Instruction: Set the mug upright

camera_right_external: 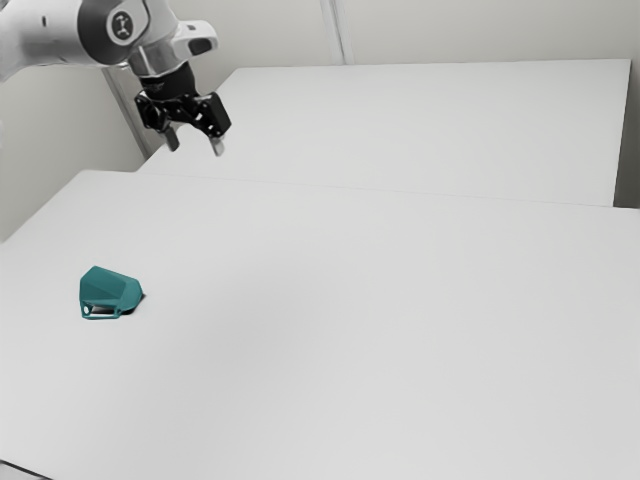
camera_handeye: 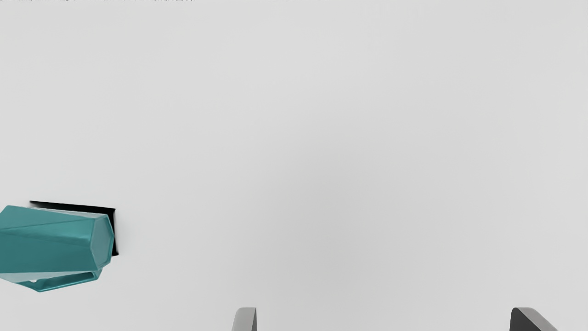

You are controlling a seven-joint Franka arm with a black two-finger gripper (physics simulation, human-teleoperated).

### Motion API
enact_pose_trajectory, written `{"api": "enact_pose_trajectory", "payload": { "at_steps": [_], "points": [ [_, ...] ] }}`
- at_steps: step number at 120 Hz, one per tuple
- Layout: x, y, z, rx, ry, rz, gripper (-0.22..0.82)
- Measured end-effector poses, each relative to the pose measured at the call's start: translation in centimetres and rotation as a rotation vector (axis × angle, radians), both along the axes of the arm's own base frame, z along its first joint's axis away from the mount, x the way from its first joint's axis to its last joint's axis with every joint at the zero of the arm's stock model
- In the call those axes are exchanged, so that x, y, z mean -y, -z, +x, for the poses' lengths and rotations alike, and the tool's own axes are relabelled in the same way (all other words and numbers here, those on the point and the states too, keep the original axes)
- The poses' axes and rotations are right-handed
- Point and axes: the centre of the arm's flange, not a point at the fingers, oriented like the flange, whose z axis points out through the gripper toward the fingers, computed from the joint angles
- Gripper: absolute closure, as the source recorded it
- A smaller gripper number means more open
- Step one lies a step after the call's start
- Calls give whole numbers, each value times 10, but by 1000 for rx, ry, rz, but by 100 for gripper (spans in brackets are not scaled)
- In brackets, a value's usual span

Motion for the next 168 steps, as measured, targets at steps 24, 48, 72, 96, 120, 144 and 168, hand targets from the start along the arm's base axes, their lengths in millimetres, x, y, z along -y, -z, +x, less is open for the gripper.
{"api": "enact_pose_trajectory", "payload": {
  "at_steps": [24,48,72,96,120,144,168],
  "points": [
    [0,0,0,5,-1,5,0],
    [-11,-13,-9,24,-21,0,0],
    [-17,1,-22,19,-49,-42,0],
    [-35,33,-19,-13,-59,-107,0],
    [-64,64,-17,-20,7,-161,0],
    [-124,83,-18,-12,48,-212,0],
    [-311,107,-81,36,-167,-268,0]
  ]
}}
